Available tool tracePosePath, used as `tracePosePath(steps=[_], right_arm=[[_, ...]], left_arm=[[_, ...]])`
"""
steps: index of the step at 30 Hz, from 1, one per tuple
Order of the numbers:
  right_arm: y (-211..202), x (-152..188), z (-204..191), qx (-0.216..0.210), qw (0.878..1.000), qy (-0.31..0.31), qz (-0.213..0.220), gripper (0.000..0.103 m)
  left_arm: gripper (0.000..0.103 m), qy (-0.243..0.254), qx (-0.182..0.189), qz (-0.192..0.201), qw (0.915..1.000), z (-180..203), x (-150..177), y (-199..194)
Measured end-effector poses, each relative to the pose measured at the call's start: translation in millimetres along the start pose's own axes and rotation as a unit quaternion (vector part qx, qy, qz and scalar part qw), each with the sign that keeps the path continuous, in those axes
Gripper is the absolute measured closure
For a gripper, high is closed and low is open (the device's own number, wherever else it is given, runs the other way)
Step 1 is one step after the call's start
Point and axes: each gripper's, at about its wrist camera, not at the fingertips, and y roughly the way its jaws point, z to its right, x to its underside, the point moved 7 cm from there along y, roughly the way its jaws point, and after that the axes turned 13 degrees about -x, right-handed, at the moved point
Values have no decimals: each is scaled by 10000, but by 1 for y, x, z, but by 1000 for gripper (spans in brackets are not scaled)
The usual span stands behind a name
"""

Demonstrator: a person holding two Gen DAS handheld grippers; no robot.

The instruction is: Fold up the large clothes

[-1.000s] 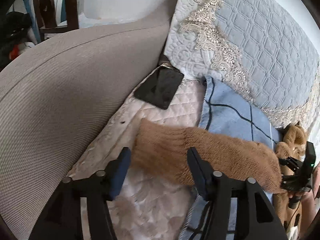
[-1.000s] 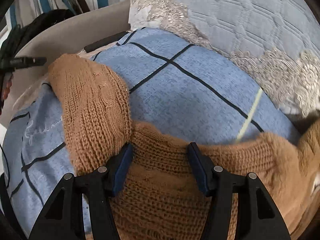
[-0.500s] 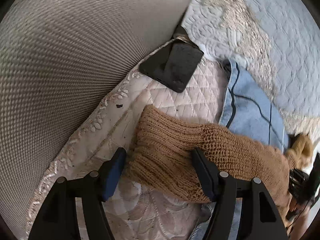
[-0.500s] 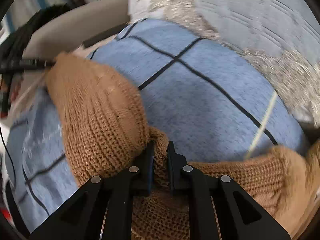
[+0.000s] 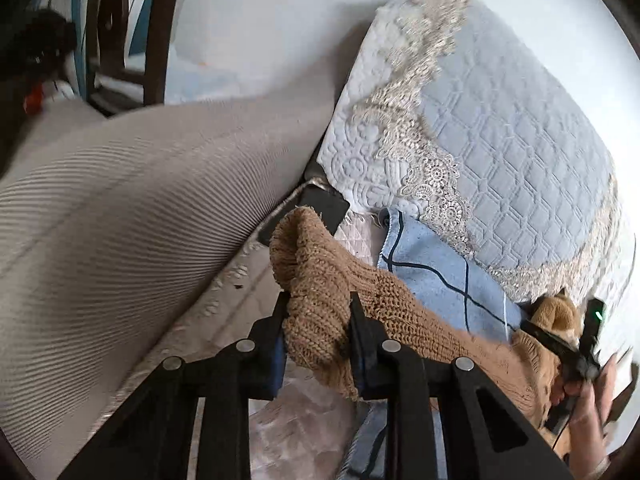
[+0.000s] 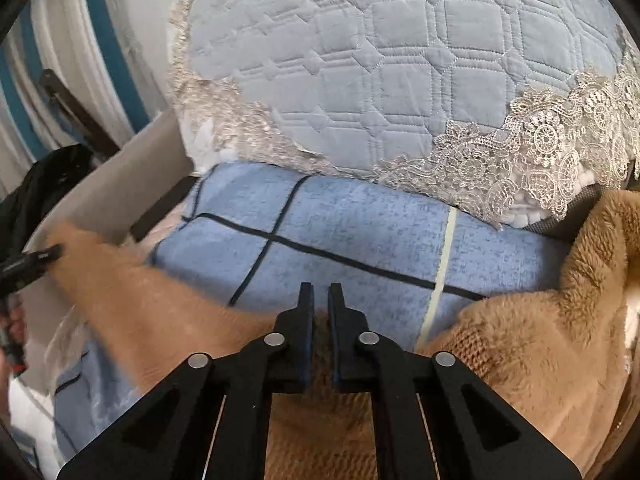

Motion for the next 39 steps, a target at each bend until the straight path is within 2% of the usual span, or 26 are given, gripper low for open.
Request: tracePosePath(steps=[3, 5, 6, 9, 11, 12, 13, 15, 17, 21, 23, 26, 29, 31, 32, 34, 35, 36, 37, 39], right_arm=[[26, 10, -6, -135, 9992, 82, -376, 103], [32, 17, -14, 66, 9988, -111, -478, 99], [32, 19, -17, 17, 9986, -120, -509, 90], [16, 22, -42, -413, 9982, -277, -324, 85], [4, 22, -65, -659, 9963, -531, -158, 58], [1, 26, -78, -867, 9942, -603, -186, 35], [-3, 31, -88, -1012, 9923, -664, -248, 33], [-3, 43, -113, -1190, 9885, -863, -345, 33], [13, 62, -133, -1116, 9858, -1078, -641, 33], [66, 88, -149, -324, 9814, -1432, -1233, 33], [74, 88, -147, -160, 9837, -1317, -1213, 32], [64, 77, -143, -355, 9865, -957, -1281, 31], [28, 63, -149, -807, 9910, -824, -675, 31], [27, 67, -153, -718, 9908, -972, -614, 31], [36, 74, -154, -573, 9891, -1098, -800, 31], [62, 95, -153, -384, 9800, -1325, -1431, 31], [64, 94, -153, -249, 9811, -1360, -1352, 31], [59, 91, -158, -184, 9823, -1434, -1189, 31], [52, 86, -168, -241, 9819, -1565, -1038, 31], [38, 76, -191, -506, 9804, -1781, -677, 31]], left_arm=[[76, 199, -99, -277, 9994, -3, 22, 15], [75, -24, -135, -381, 9992, -12, 33, 22], [75, -243, -15, -473, 9986, -19, 37, 24], [73, -538, 192, -427, 9975, -31, 45, 21], [72, -565, 320, -361, 9972, -32, 47, 15], [72, -524, 335, -342, 9975, -32, 48, 12], [72, -480, 323, -322, 9978, -31, 49, 10], [72, -469, 379, -288, 9978, -30, 49, 8], [71, -449, 295, -318, 9981, -33, 50, 7], [71, -656, 321, -489, 9961, -42, 59, 10], [71, -650, 313, -471, 9963, -43, 58, 9], [72, -633, 423, -326, 9966, -42, 49, 0], [72, -599, 495, -189, 9968, -43, 41, -7], [72, -553, 468, -303, 9969, -43, 42, -2], [71, -530, 491, -380, 9967, -41, 44, 0], [64, -494, 372, -471, 9970, -38, 49, 5], [53, -465, 382, -481, 9970, -37, 51, 5], [46, -438, 437, -468, 9970, -36, 53, 4], [35, -415, 452, -458, 9971, -36, 55, 3], [29, -358, 455, -442, 9973, -38, 57, 0]])
